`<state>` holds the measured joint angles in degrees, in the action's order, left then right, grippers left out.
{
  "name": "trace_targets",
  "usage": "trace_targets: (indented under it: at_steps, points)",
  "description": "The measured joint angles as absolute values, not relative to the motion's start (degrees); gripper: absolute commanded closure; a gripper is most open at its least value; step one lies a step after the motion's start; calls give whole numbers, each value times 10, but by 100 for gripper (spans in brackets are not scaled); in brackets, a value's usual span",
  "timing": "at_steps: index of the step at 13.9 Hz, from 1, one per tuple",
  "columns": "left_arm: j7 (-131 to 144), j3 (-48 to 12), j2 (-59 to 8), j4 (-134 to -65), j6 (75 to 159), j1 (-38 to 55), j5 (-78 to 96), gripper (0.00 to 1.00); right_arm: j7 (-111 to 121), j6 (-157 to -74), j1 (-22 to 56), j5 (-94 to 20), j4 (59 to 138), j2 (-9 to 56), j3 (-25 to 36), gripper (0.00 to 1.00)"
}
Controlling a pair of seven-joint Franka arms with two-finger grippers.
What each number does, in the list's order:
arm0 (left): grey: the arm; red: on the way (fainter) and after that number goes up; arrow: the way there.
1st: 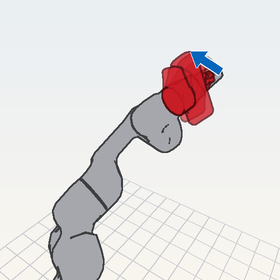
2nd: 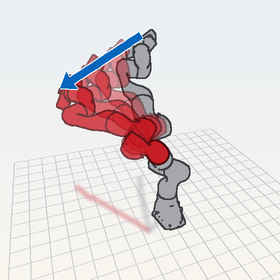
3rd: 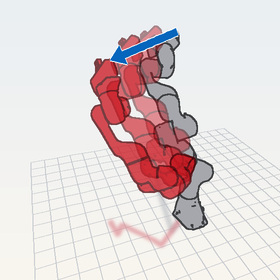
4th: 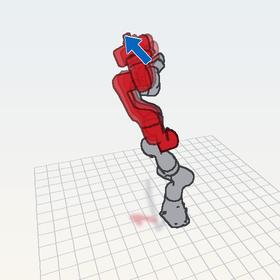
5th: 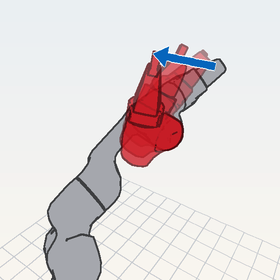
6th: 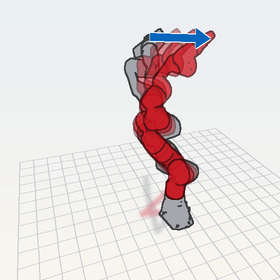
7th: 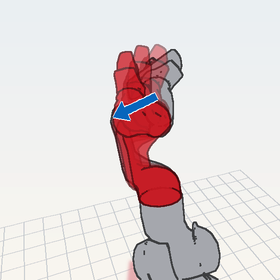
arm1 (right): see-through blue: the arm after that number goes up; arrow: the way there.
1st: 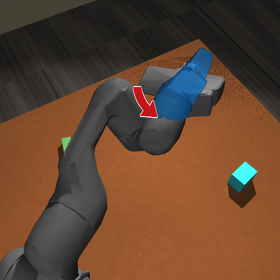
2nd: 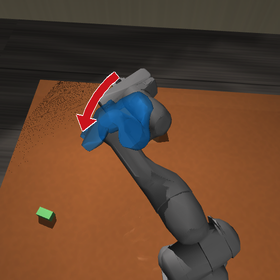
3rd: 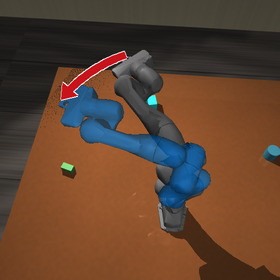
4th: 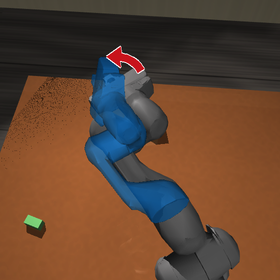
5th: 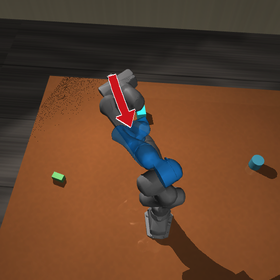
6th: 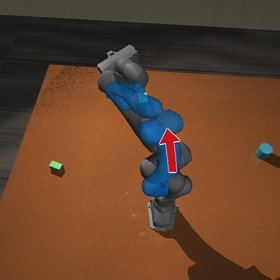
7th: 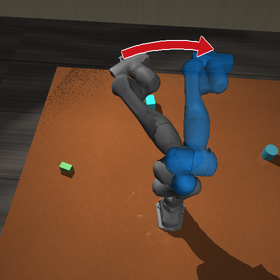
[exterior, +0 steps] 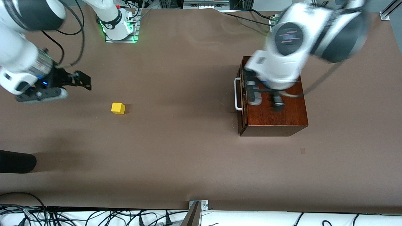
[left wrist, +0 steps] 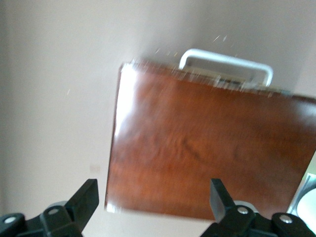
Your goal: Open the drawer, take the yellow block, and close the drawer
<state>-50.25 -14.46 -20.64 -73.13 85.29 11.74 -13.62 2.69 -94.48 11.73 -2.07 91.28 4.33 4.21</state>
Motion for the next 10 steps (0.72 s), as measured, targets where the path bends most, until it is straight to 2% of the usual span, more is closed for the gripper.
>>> trace_targets:
  at_steps: [5, 8, 10]
  points:
    - [-500, -115, -195, -704, 853, -4, -113, 0, 49, -901, 111, -20, 909, 6, 43, 0]
    - [-373, -81, -180, -707, 862, -13, -85, 0, 50, -901, 111, -18, 909, 8, 43, 0]
    - [-216, -66, -143, -742, 877, -5, -61, 0, 51, -907, 111, -10, 909, 9, 43, 0]
